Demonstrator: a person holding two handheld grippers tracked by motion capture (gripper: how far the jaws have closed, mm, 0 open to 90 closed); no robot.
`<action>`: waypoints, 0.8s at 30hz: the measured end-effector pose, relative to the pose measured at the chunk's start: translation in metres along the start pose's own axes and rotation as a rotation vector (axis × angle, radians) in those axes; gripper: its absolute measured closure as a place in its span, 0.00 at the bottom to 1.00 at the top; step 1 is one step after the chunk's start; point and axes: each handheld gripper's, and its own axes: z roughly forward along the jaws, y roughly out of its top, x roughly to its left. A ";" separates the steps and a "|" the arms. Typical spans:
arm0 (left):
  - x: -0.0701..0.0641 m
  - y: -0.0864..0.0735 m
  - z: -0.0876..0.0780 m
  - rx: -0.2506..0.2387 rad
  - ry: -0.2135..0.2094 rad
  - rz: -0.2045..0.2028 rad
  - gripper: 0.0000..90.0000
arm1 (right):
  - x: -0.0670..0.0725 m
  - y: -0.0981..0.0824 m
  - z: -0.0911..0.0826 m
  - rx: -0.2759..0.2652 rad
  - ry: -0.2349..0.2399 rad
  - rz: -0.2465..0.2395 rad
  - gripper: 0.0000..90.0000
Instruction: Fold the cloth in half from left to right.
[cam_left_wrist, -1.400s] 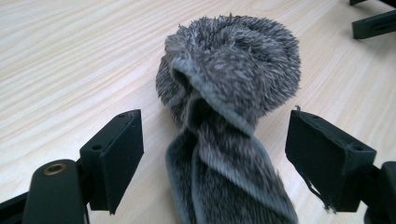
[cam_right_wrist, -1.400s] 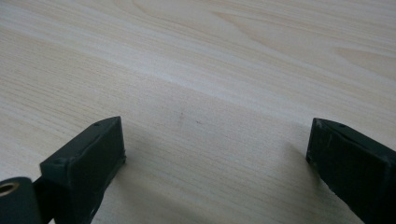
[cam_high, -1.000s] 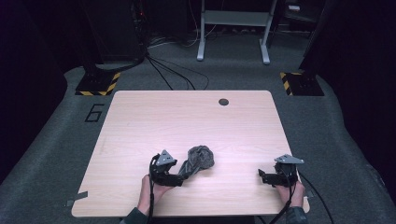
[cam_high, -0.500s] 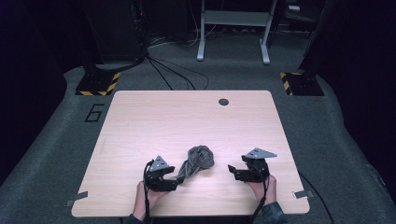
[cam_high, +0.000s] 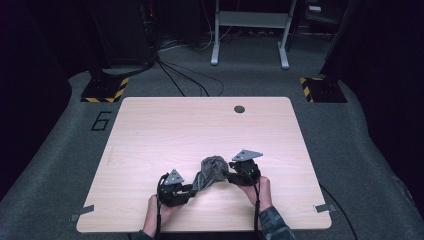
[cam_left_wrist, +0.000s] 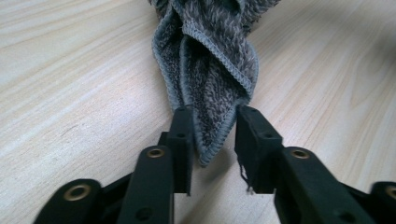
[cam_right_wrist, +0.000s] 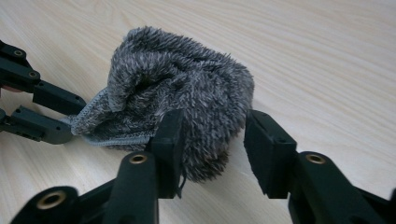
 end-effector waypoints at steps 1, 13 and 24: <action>0.000 -0.001 0.001 -0.008 0.012 -0.004 0.84 | 0.000 -0.001 0.005 0.010 -0.008 0.011 0.72; 0.005 -0.008 -0.004 -0.070 -0.018 -0.050 0.96 | -0.003 -0.006 0.005 0.015 -0.048 0.016 0.95; 0.012 -0.012 -0.011 -0.125 -0.005 -0.075 0.96 | -0.016 -0.008 -0.009 -0.013 -0.111 0.052 0.96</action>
